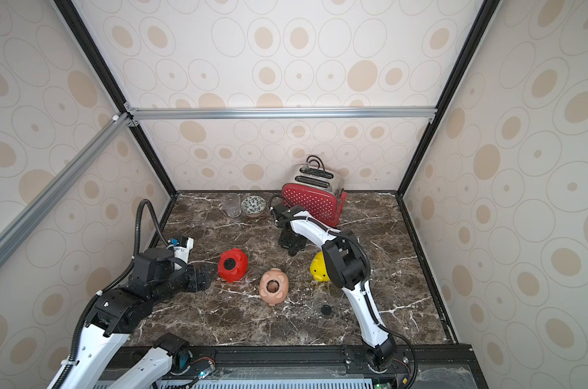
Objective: Close piggy banks
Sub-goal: Pick up the knob at the center of the board.
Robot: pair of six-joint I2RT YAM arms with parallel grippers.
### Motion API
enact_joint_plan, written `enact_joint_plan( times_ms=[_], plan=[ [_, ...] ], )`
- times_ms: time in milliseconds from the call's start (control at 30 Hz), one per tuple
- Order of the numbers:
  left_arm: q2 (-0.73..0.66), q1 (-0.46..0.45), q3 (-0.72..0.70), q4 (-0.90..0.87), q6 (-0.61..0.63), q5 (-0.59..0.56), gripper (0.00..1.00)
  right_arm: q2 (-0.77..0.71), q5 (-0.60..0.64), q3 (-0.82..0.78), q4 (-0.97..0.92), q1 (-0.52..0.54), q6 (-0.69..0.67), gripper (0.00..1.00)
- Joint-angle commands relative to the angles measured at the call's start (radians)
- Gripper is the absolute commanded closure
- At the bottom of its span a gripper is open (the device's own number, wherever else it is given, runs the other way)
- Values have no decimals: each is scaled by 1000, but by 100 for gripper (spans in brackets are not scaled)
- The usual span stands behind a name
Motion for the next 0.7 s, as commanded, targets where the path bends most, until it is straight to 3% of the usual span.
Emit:
enact_joint_plan(
  times_ms=[0,667],
  plan=[
    [1,6,1,6,25,11,16,37,5,50,-39,1,44,82],
    [-2,6,1,4,24,3,15,65,-14,51,-51,2,9,86]
  ],
)
